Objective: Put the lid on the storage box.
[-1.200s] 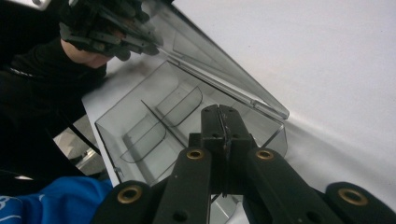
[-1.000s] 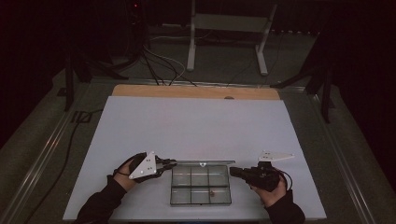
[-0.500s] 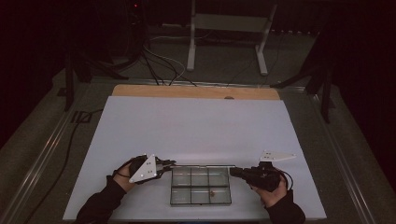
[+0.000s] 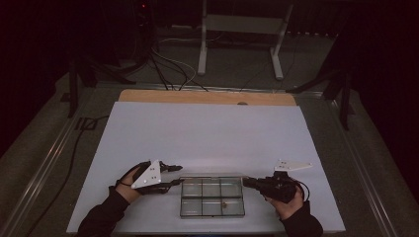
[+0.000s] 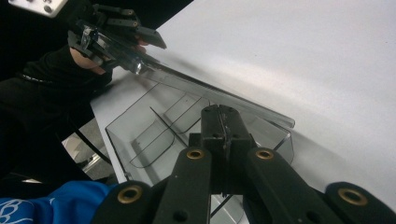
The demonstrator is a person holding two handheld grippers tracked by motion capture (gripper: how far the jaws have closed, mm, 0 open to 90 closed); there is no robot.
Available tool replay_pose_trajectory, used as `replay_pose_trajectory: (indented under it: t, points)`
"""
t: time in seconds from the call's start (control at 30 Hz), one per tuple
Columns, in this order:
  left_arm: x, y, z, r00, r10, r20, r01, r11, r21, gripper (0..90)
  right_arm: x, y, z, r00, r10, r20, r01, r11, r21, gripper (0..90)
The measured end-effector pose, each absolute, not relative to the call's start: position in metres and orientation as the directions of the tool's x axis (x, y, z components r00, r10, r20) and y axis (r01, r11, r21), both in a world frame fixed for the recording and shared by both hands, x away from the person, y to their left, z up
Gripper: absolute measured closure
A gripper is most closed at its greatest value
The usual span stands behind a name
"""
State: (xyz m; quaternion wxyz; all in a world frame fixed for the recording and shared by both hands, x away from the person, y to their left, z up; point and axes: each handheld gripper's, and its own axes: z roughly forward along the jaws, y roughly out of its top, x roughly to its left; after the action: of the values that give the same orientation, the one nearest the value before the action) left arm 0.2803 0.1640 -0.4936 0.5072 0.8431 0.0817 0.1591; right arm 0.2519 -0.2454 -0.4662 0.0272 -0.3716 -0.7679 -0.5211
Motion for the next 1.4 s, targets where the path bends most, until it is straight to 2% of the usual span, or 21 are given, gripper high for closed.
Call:
replay_pose_trajectory:
  t: [0.17,0.3,0.43,0.47,0.5,0.53,0.67,0.9,1.1,1.4]
  points:
    - [0.282,0.173,-0.490,0.941,0.330,0.075,0.083,-0.439,0.895,49.4,0.252,-0.245,-0.466,-0.723,0.543,0.427,0.598,0.182,0.781,90.0]
    - [0.281,0.180,-0.488,0.929,0.369,0.039,0.128,-0.416,0.900,43.7,0.252,-0.245,-0.466,-0.723,0.543,0.427,0.598,0.182,0.780,90.0]
    - [0.280,0.188,-0.486,0.904,0.428,0.000,0.180,-0.378,0.908,27.6,0.251,-0.245,-0.466,-0.723,0.543,0.427,0.599,0.185,0.779,90.0]
    - [0.280,0.188,-0.486,0.904,0.428,0.000,0.180,-0.378,0.908,24.8,0.251,-0.245,-0.466,-0.723,0.543,0.427,0.599,0.185,0.779,90.0]
    - [0.280,0.192,-0.484,0.892,0.450,-0.046,0.228,-0.358,0.905,24.8,0.251,-0.245,-0.466,-0.724,0.543,0.426,0.598,0.186,0.780,90.0]
    - [0.280,0.194,-0.483,0.897,0.437,-0.064,0.238,-0.357,0.903,16.8,0.251,-0.245,-0.466,-0.723,0.543,0.426,0.598,0.185,0.780,90.0]
    - [0.280,0.200,-0.483,0.891,0.436,-0.127,0.295,-0.343,0.892,1.7,0.251,-0.245,-0.466,-0.723,0.543,0.426,0.598,0.185,0.780,90.0]
    - [0.279,0.205,-0.489,0.889,0.425,-0.170,0.334,-0.350,0.875,1.4,0.251,-0.245,-0.466,-0.724,0.544,0.424,0.597,0.186,0.781,90.0]
    - [0.278,0.211,-0.492,0.870,0.453,-0.194,0.368,-0.334,0.868,1.3,0.250,-0.245,-0.466,-0.725,0.543,0.423,0.596,0.187,0.781,90.0]
    - [0.276,0.212,-0.494,0.876,0.432,-0.214,0.373,-0.324,0.869,1.4,0.249,-0.245,-0.466,-0.727,0.543,0.419,0.593,0.190,0.782,90.0]
